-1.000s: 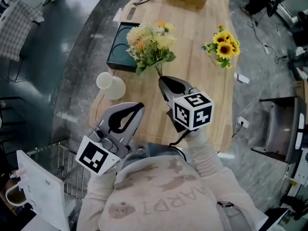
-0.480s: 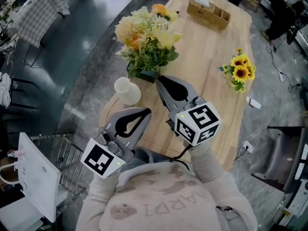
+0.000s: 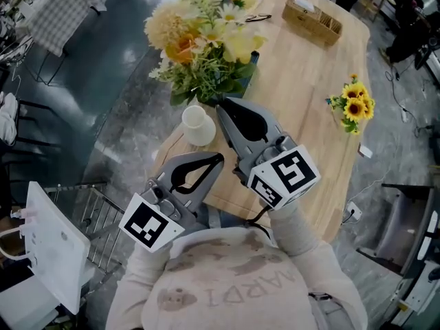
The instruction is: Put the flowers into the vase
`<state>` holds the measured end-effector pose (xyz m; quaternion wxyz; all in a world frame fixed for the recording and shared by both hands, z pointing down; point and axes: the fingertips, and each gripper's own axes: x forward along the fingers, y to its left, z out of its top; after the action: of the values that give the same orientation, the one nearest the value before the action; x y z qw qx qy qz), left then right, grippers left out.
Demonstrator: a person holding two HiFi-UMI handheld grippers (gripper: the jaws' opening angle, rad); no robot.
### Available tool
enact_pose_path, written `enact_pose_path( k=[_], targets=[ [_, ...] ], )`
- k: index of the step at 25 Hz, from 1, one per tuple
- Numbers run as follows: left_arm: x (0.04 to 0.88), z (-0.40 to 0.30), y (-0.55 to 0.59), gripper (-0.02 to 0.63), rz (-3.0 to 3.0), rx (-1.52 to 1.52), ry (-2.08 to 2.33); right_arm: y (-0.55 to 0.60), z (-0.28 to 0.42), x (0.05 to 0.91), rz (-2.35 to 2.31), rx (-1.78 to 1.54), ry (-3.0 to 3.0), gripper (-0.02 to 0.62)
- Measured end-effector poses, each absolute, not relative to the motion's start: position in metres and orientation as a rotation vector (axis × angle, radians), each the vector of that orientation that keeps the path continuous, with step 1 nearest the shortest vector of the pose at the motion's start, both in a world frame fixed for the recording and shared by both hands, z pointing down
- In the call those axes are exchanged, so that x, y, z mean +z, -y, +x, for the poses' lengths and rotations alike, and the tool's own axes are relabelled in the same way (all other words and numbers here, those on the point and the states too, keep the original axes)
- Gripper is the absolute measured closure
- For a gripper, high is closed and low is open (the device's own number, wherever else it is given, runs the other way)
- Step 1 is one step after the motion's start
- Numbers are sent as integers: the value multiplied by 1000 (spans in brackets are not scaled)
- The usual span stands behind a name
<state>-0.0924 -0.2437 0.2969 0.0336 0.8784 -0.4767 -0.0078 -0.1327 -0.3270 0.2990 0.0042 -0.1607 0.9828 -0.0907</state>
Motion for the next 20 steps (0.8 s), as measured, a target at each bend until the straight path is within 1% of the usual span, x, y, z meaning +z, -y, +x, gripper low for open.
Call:
enact_pose_path(
  k=[10,20],
  targets=[
    [291,-136,225,606,2755,-34,1400,317,-174,276,-532,-265,-2951,543],
    [292,-181,218,606,2766,-31,1382,327,-210,289,-640,-201,-2915,543]
  ],
)
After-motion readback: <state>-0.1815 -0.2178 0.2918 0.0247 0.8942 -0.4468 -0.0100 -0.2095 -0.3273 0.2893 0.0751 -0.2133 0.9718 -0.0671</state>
